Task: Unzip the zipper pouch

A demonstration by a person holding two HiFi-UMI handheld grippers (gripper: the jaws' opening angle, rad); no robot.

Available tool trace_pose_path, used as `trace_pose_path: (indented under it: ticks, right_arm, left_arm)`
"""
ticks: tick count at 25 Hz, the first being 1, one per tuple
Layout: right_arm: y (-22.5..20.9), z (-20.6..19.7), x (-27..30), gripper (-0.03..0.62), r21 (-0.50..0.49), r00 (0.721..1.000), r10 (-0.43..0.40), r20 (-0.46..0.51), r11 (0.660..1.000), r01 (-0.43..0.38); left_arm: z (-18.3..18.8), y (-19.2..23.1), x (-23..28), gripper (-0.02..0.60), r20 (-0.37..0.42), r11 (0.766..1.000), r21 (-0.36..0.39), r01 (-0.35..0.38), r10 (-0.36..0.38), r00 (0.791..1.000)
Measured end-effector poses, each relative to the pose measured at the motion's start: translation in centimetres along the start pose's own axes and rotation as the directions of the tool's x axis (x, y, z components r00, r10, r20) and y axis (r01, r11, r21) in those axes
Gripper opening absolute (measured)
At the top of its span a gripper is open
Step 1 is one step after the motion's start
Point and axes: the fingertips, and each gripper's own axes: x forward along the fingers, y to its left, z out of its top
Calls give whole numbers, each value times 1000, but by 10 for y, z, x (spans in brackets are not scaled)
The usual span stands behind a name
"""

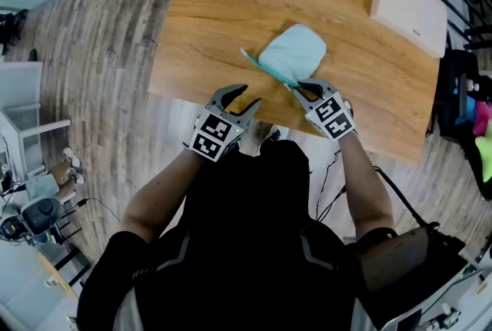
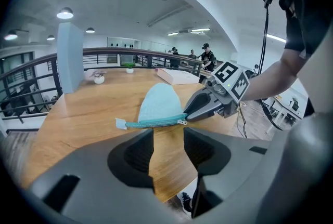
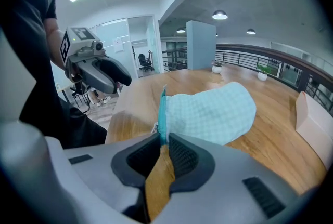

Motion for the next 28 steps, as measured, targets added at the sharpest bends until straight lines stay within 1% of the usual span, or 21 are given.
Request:
trace_pose_path:
  ticks: [2, 6, 9, 12, 14, 18, 22, 25, 28]
  right_arm:
    - [-1, 8, -8, 60, 26, 1000, -10, 11, 1000, 9]
    - [-2, 36, -26, 57, 140, 996, -36, 85, 990, 24]
    - [-2, 52, -41, 57, 178, 993, -66, 93, 983, 49]
    - [-5, 71, -63, 55, 231, 987, -93, 130, 971, 61]
    - [-9, 84, -77, 54, 258, 981, -116, 154, 963, 74]
    - [-8, 106, -100, 52, 307, 973, -149, 178, 948, 89]
    - [-1, 130, -121, 52, 377, 958, -175, 226, 923, 79]
    - [3, 148, -137, 52, 379, 946, -200, 254, 921, 93]
    - [10, 165, -146, 52, 398, 942, -209, 262, 913, 92]
  left_arm:
    - [10, 2, -5, 199, 16, 1000, 24, 8, -9, 1000]
    - [34, 6, -16, 198, 49, 998, 62, 24, -27, 998]
    - [46, 5, -25, 198, 52, 994, 97, 48, -53, 997]
    - [64, -1, -35, 198, 63, 985, 152, 77, -88, 994]
    - [80, 0, -41, 195, 83, 978, 194, 81, -98, 992]
    - [109, -1, -52, 190, 135, 964, 251, 88, -125, 983]
    - [136, -7, -64, 189, 189, 936, 342, 88, -160, 969]
    - [157, -15, -68, 173, 228, 905, 417, 81, -191, 955]
    - [175, -22, -76, 169, 250, 873, 481, 82, -226, 942]
